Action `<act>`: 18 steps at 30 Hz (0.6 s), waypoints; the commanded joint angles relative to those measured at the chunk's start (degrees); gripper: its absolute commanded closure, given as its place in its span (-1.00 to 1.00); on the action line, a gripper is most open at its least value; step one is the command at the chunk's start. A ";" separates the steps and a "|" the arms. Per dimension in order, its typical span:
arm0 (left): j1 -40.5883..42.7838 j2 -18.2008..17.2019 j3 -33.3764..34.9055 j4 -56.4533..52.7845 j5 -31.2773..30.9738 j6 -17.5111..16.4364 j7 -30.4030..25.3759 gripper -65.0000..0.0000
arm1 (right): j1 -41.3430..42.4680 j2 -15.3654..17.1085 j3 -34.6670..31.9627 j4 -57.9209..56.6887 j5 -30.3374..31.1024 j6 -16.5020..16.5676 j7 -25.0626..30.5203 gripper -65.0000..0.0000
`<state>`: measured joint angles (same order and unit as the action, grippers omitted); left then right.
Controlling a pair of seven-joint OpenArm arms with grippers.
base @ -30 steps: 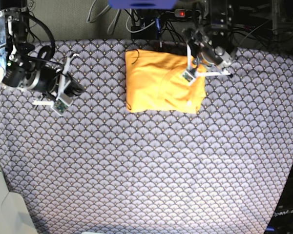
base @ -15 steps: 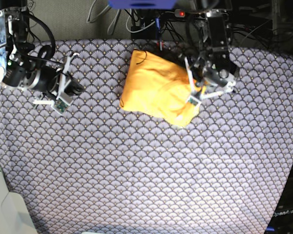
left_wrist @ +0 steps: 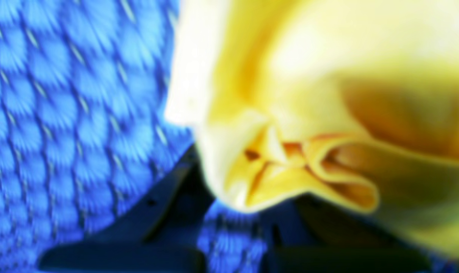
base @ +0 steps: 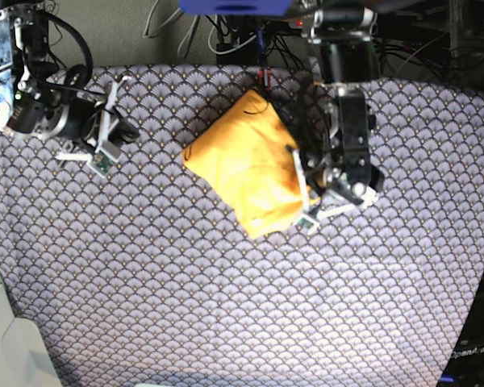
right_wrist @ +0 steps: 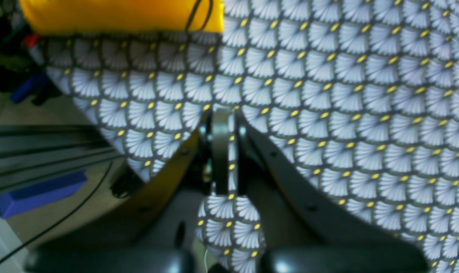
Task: Fold the T-shirt properly
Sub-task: 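Push the folded bundle's side with the left gripper to square it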
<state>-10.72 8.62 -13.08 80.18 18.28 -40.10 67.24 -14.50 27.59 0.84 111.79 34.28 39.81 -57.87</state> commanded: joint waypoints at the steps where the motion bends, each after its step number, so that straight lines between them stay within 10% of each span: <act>1: -2.25 0.38 -0.50 -0.67 -2.68 0.10 -2.14 1.00 | 0.13 0.67 0.35 0.78 0.66 0.19 1.12 0.97; 9: -8.93 0.38 -1.82 -12.80 -21.14 0.10 -8.56 1.00 | -0.14 0.93 -1.33 0.43 0.57 0.19 0.94 0.97; 18: -8.84 -1.46 -1.91 -13.59 -24.83 0.10 -6.54 1.00 | 0.39 0.76 -1.15 -4.75 -4.96 0.19 3.23 0.97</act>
<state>-18.35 7.55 -14.96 65.76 -6.02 -39.68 61.08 -14.63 27.75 -0.78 105.86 28.36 39.81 -55.90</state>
